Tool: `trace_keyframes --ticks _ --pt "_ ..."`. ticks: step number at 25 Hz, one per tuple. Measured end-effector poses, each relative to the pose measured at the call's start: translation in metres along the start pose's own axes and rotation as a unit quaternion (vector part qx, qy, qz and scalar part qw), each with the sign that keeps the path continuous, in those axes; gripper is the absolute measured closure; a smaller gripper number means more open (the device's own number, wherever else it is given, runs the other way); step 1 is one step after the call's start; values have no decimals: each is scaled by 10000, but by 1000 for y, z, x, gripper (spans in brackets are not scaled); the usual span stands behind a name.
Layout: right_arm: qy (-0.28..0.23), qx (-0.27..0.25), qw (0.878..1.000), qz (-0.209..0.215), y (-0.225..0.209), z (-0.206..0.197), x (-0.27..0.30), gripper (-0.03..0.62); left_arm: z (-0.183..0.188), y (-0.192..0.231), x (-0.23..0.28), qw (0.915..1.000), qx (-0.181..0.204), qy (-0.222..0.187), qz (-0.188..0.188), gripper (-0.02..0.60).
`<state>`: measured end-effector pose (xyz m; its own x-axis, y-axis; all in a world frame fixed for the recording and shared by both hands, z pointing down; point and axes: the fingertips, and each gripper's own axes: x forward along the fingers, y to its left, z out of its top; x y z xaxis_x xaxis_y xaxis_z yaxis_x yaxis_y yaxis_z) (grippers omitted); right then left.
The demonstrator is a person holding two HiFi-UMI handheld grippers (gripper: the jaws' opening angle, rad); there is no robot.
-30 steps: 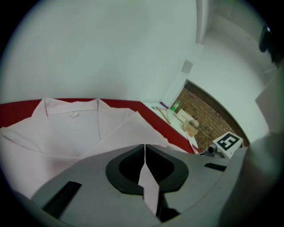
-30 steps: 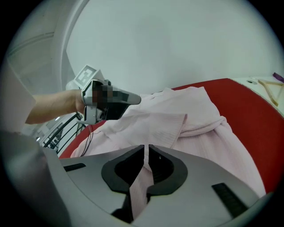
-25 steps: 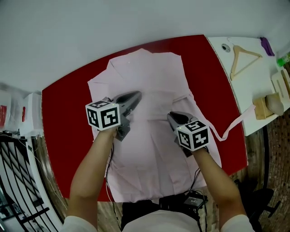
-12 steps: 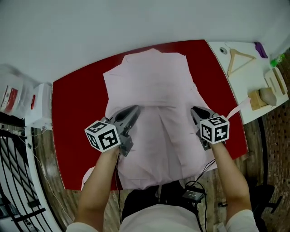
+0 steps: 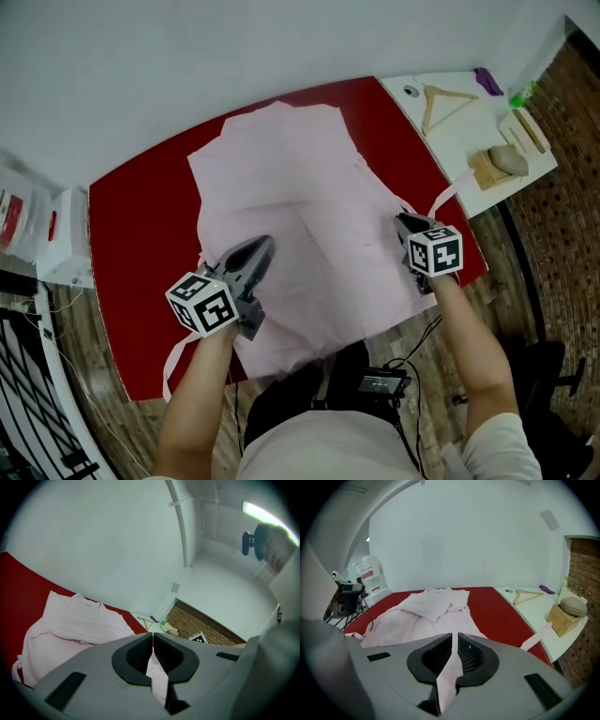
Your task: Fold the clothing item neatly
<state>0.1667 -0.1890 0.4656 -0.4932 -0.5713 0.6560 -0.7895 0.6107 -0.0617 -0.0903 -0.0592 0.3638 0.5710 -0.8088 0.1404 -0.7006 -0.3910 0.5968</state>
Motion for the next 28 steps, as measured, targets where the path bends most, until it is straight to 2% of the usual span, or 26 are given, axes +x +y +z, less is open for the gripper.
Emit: trace_keyframes --ticks 5,12,15,22,28 --pt "86 327 9989 -312 -55 -14 -19 572 -20 -43 24 9995 56 81 -286 571" --pt "274 571 9958 -666 -141 -32 -20 572 -42 -72 82 9992 -97 202 -327 571" --pt "260 674 9938 -851 -183 -32 -17 572 -50 -79 104 9991 -162 261 -297 571" --pt "3 1430 9809 -1322 -279 -31 -8 571 -63 -89 151 9986 -241 411 -236 571" --pt "-55 1710 9723 -1589 -325 -33 4 562 -71 -97 193 9976 -256 540 -351 571"
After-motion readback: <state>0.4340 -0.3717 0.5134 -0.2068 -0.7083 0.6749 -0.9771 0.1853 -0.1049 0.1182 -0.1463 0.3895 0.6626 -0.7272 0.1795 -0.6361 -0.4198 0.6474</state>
